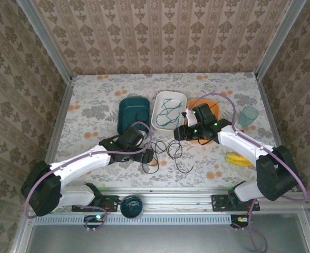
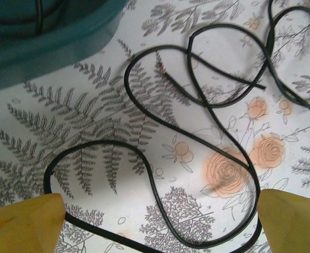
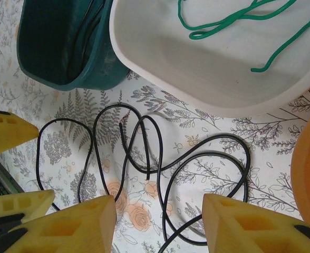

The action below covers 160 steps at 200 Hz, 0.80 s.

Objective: Untangle the cables

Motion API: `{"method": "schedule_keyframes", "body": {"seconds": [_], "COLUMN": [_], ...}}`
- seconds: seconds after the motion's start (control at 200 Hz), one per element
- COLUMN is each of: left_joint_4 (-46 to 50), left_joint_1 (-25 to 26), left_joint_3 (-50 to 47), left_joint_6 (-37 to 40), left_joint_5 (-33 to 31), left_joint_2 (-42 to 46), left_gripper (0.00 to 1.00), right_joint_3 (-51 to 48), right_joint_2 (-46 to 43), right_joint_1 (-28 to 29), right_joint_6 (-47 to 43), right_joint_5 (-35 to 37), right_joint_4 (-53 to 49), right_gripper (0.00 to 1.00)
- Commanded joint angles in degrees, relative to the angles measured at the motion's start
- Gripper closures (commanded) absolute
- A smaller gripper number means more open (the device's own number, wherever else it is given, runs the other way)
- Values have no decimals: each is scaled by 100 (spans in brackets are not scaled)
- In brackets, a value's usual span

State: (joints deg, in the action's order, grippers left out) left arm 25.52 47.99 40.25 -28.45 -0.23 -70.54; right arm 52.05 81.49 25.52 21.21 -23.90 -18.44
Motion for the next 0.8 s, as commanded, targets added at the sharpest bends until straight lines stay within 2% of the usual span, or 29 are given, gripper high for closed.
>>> {"method": "schedule_keyframes", "body": {"seconds": [0.0,0.16,0.415,0.54,0.625,0.74,0.795], "left_joint_4": [-37,53,177,227,217,182,209], "left_joint_1": [27,46,190,244,239,249,257], "left_joint_3": [-104,-118,-333,-266,-205,-123,-84], "left_joint_6": [-386,-767,-1418,-1433,-1429,-1420,-1434], "left_joint_5": [-54,-222,-1291,-1493,-1407,-1162,-1118], "left_joint_2": [-38,-317,-62,-3,-103,-358,-498], "left_gripper": [5,6,7,8,21,31,39], "right_joint_3": [92,99,51,24,23,42,41], "right_joint_2": [85,75,112,112,130,151,152], "right_joint_1": [-12,-12,-12,-11,-7,-12,-12], "right_joint_6": [-79,-95,-67,-72,-75,-81,-73], "right_joint_5": [98,96,67,76,67,55,64], "right_joint_4": [-169,-183,-145,-134,-125,-130,-116], "right_gripper": [52,52,52,52,52,52,52]}}
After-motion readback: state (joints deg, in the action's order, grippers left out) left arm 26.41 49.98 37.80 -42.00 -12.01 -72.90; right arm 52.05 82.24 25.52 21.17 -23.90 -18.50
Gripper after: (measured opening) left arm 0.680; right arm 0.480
